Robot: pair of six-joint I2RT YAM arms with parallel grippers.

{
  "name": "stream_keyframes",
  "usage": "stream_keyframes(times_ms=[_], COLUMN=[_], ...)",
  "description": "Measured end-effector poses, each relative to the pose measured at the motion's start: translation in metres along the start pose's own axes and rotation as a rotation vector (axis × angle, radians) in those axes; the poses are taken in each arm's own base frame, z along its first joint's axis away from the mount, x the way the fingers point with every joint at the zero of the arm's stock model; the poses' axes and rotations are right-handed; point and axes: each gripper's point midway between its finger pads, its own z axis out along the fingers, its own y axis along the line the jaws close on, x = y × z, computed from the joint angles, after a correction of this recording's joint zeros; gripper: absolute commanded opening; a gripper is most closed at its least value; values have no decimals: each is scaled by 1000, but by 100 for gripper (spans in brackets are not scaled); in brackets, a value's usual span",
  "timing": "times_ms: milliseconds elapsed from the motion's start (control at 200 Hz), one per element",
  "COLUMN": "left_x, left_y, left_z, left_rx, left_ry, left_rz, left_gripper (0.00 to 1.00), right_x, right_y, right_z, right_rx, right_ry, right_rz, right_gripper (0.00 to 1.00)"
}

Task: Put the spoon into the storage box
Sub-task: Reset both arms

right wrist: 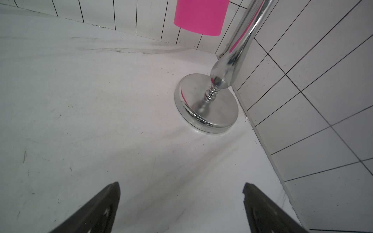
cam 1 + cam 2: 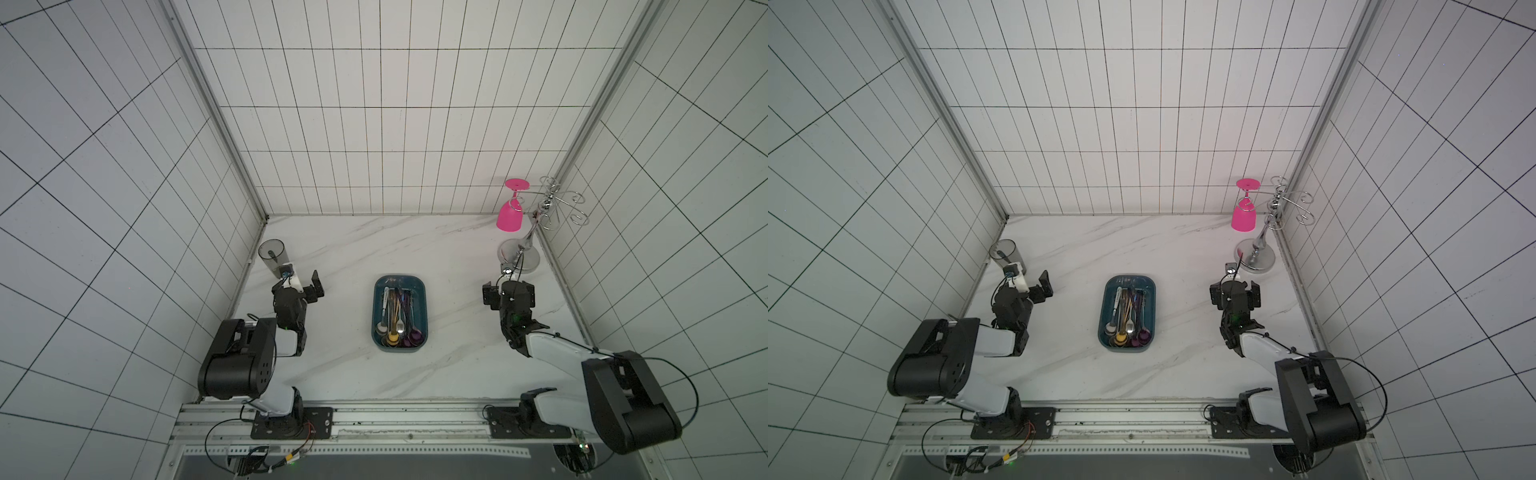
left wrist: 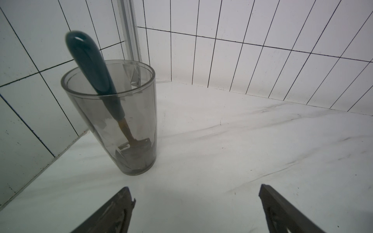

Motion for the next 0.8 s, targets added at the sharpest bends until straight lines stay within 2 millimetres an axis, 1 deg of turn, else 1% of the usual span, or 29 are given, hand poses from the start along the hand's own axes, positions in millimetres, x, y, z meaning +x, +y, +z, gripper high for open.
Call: stream_keyframes(times_ms=[85,150,225,375,490,800], left_x=[-7,-16,-24,-14,-8,-8], left_y=[0,-2,-5,-6,-7,-8], left_z=[10,18,22,22,22,22], left_rx=[4,10,19,25,27,36], left_ry=[12,9,-1,39,63,66], left_rz=[-9,-9,-10,-6,0,3], left_gripper=[99,99,99,98,98,98], right_x=[-8,-13,-11,-3,-2,-1], right_y=[-5,-10,-12,-15,-17,-18], right_z=[3,6,10,17,18,20], right_rx=[3,2,-5,-26,-33,-59], right_ry=[-35,-59,-57,-32,-30,-26], right_rz=[31,53,68,89,109,135], right_gripper=[99,98,98,99,99,98])
